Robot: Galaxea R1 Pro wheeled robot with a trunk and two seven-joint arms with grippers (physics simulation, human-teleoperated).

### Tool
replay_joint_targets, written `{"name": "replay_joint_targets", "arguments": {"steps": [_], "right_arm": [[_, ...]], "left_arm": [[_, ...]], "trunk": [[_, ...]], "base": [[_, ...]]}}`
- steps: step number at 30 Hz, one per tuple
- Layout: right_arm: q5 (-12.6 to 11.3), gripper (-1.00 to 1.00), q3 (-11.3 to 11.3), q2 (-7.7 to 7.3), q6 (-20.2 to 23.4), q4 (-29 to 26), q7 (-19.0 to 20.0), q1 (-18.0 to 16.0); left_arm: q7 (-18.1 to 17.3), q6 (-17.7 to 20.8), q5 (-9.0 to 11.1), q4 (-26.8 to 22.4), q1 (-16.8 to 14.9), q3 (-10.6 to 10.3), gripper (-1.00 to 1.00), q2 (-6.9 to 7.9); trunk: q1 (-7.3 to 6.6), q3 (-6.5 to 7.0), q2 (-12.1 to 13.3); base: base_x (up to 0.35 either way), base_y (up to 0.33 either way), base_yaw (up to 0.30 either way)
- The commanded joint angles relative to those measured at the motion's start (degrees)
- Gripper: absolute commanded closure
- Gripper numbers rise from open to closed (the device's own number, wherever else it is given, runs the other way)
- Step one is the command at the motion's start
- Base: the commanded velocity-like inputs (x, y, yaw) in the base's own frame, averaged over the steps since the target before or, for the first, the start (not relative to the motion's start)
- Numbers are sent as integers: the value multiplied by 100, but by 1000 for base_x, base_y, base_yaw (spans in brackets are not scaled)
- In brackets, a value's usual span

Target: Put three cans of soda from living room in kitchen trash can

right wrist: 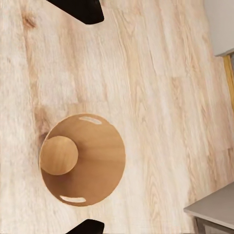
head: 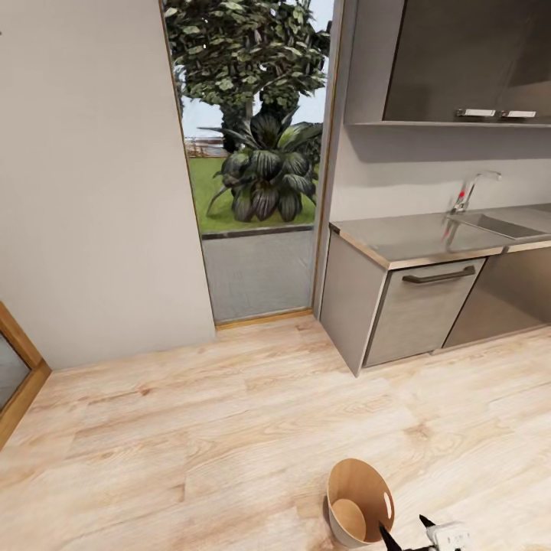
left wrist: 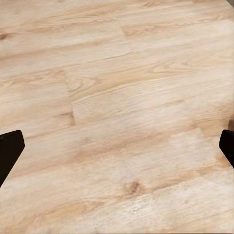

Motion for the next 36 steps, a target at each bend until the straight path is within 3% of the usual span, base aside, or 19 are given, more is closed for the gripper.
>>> {"name": "replay_joint_targets", "arguments": {"steps": [1, 4, 7, 10, 11, 12, 14, 15, 18, 25, 31, 36], "right_arm": [[6, -100, 7, -1, 237, -14, 0, -85], [22, -100, 16, -9, 952, -30, -1, -405], [44, -100, 0, -91, 2162, 110, -67, -1354], [182, -100, -2, -187, 2767, 245, -246, -1914], [357, -100, -4, -305, 3344, 535, -439, -2447], [437, -100, -4, -391, 3615, 859, -507, -2842], [488, -100, -1, -478, 3800, 1280, -550, -3275], [526, -100, 8, -585, 3931, 1995, -604, -3827], [619, -100, 34, -811, 4054, 3221, -668, -4647], [986, -100, 159, -1013, 4067, 4714, -714, -5315], [1040, -100, 164, -1014, 4022, 5306, -717, -5398], [1043, -100, 146, -1026, 3438, 5903, -717, -5396]], "left_arm": [[0, 0, -2, 3, 0, -1, -100, 0], [-1, 0, -2, 25, 0, -5, -100, 0], [-1, 0, -7, 61, 0, -7, -100, 0], [-1, -2, -12, 69, 0, -8, -100, 0], [-1, -5, -7, 72, 0, -8, -100, 0], [-6, -8, 10, 71, 0, -5, -100, 0], [-10, -12, 22, 70, 0, -3, -100, 0], [-8, -14, 17, 70, 0, -2, -100, 0], [-6, -16, 23, 69, 0, -2, -100, 0], [-5, -4, 17, 69, 0, -4, -100, 0], [-9, -1, 25, 69, 0, -4, -100, 0], [-13, 4, 36, 68, 0, -1, -100, 0]], "trunk": [[0, 0, 0], [0, 0, 0], [0, 0, 0], [0, 0, 0], [0, 0, 0], [0, 0, 0], [0, 0, 0], [0, 0, 0], [0, 0, 0], [154, -126, -281], [285, -234, -522], [395, -324, -722]], "base": [[0, 0, 0], [0, 0, 0], [0, 0, 0], [0, 0, 0], [0, 0, 0], [0, 0, 0], [0, 0, 0], [0, 0, 0], [0, 0, 0], [0, 0, 0], [0, 0, 0], [0, 0, 0]]}}
